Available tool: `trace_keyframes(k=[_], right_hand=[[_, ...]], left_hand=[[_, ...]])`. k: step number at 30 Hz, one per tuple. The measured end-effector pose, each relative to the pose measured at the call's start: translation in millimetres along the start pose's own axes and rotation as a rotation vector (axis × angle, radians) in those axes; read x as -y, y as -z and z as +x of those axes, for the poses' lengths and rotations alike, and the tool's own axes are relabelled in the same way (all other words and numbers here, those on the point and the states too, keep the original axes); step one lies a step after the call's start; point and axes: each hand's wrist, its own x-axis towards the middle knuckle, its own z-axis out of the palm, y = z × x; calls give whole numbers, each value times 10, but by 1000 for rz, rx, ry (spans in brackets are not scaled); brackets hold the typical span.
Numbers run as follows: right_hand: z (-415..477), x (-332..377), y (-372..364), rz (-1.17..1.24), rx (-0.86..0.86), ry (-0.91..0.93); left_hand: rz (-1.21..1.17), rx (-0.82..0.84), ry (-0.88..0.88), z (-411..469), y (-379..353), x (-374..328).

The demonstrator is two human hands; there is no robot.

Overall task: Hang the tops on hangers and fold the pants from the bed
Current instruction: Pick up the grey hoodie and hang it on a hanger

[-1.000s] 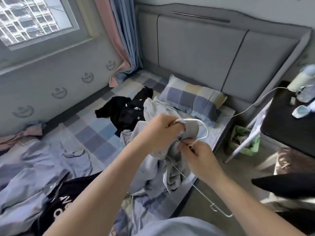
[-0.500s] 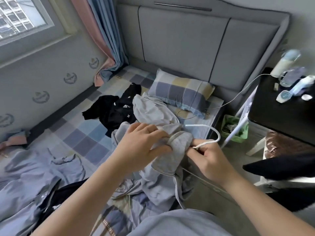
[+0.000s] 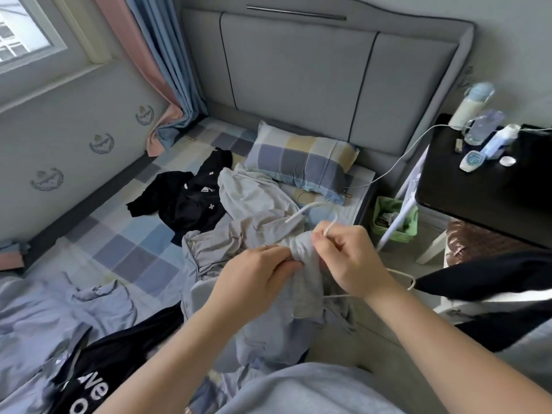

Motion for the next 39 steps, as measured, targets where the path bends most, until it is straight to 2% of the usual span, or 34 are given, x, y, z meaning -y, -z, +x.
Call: trace_keyframes(k=[2, 5, 7, 11, 13, 16, 20, 23, 25, 28, 31, 32, 34, 37, 39], right_hand=[[-35, -7, 78, -73, -62, 23], [-170, -91, 172, -145, -329, 60], [-297, -197, 154, -124, -356, 30], [-419, -343, -151, -28, 29, -143], [-419, -400, -294, -34, 157, -176], [-412, -468, -375, -140, 141, -171], [-455, -479, -400, -170, 23, -34], [-562, -508, -411, -48, 64, -112], [-601, -598, -376, -55, 109, -184], [-627, -686, -317, -189, 163, -153], [-687, -732, -299, -590, 96, 100], [-697, -742, -280, -673, 119, 114], [-691, -758, -222, -679, 263, -8], [-678, -805, -178, -371, 455, -304], [-675, -832, -171, -325, 550, -373]], left_hand=[[-52, -53, 76, -10, -7, 61], [-174, -175, 211, -41, 19, 92], [-248, -234, 275, -65, 26, 79], [-352, -275, 319, -87, 7, -19], [-379, -285, 300, -86, -5, -54], [-394, -295, 303, -124, 0, -42], [-389, -315, 327, -175, -30, 18], [-355, -342, 358, -172, -83, 58], [-336, -350, 348, -191, -105, 73], [-347, -351, 346, -233, -144, 77], [-338, -363, 368, -239, -164, 104], [-330, -366, 366, -234, -159, 116], [-332, -365, 356, -219, -139, 131], [-366, -338, 343, -183, -103, 119], [-383, -309, 327, -162, -101, 104]])
